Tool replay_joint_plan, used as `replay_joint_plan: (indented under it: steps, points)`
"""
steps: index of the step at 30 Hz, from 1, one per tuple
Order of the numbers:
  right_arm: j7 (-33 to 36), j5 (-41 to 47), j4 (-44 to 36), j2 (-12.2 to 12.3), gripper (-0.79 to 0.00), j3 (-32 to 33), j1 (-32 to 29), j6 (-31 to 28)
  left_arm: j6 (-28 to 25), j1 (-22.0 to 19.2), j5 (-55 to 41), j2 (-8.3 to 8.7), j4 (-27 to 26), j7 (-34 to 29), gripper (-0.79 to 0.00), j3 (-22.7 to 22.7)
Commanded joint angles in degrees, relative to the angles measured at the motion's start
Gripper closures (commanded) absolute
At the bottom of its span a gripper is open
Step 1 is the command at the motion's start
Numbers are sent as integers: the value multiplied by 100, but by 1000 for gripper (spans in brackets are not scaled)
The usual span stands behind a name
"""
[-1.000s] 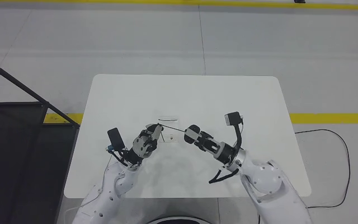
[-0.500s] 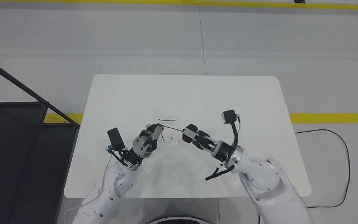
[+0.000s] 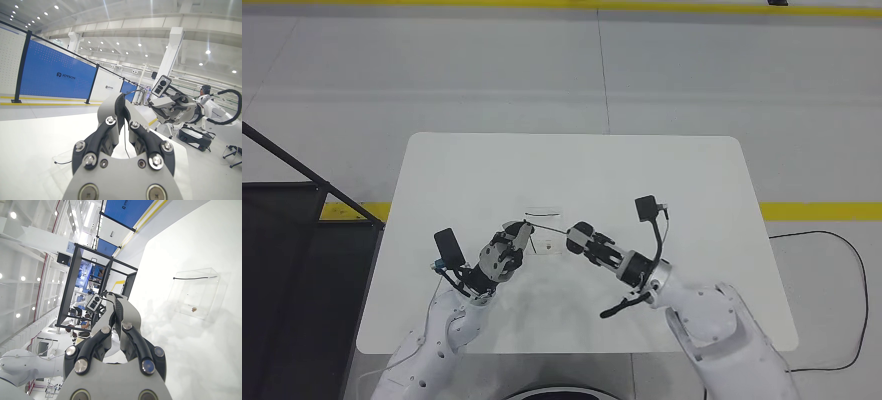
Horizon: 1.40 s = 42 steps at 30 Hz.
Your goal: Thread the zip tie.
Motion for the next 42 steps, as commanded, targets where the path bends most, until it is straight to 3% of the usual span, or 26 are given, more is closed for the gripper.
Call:
replay_joint_plan:
  steps: [1,17,25,29,37,42]
  points:
    - [-49,-40,-22,-6,0,-22,-5,68,0,0,0,0,0,0,0,0]
    - [-316,-365,-109,-52,0,-169,0,497,0,0,0,0,0,0,0,0]
    - [-451,-314,-132,-65,0,-123,-86,279,0,0,0,0,0,0,0,0]
    - [-509,-143,-142,-65,0,-23,-164,14,355,84,-38,-13,-193,-13,0,-44]
    - [-455,263,-136,-43,0,202,-446,-857,1307,198,430,-85,-229,632,0,89]
    - [-167,498,-82,-25,0,300,-452,-992,1832,178,720,-130,-156,860,0,195]
